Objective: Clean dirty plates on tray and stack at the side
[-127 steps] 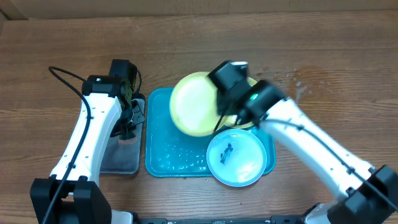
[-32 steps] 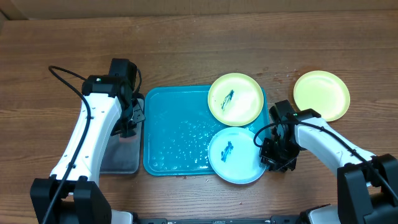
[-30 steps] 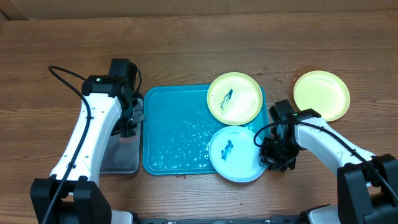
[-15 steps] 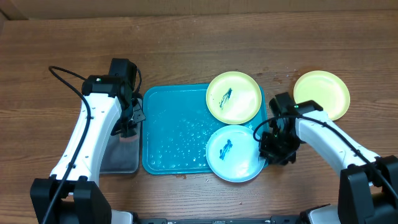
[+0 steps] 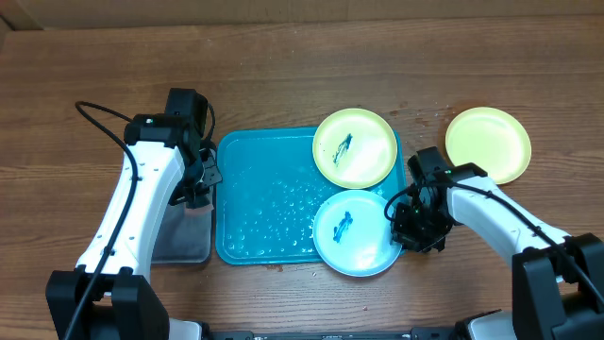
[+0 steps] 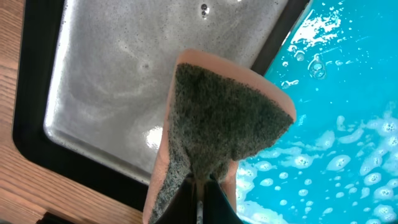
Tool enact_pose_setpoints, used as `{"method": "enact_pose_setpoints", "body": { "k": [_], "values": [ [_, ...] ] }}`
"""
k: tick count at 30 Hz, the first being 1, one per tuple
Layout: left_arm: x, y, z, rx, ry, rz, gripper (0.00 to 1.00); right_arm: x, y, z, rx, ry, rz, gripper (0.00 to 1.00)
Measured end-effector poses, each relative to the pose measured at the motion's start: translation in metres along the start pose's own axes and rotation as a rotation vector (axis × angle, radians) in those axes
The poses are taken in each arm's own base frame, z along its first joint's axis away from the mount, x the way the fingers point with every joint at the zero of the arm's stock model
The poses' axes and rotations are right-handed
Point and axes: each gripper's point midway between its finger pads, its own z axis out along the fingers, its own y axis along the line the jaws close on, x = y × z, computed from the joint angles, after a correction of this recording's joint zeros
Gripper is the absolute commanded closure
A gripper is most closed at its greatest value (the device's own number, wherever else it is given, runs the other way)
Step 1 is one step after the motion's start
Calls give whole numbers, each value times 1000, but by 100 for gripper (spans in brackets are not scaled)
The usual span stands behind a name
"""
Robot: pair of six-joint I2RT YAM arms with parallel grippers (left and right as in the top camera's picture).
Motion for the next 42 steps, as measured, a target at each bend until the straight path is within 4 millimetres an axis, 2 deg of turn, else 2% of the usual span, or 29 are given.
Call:
{"method": "enact_pose_setpoints", "body": {
  "k": [1,15,20,24,27,32,35,37,42],
  "values": [
    [0,0,0,1,1,3,96,0,-1,1,1,0,1,96],
    [1,-1,0,5,3,4,96,2,13,2,-31,-4,-70,96],
    [-1,-2,0,8,-3,3,96,20,38,7,16,-13,-259,96],
    [-1,-3,0,13,-3,2,96,25,74,5,21,-85,-389,96],
    [-1,-3,0,17,-3,2,96,17,105,-3,-29,-167,-428,96],
    [-1,-7,0,38,0,11,96,-9,153,-27,-164,-322,-426,96],
    [-1,-16,-1,83,4,26,96,-16,165,-31,-204,-359,-402,96],
    [-2,-19,-1,99,5,28,96,-20,168,-24,-212,-351,-392,96],
    [-3,-22,-1,119,3,28,96,-19,172,19,-200,-249,-371,96]
  ]
}}
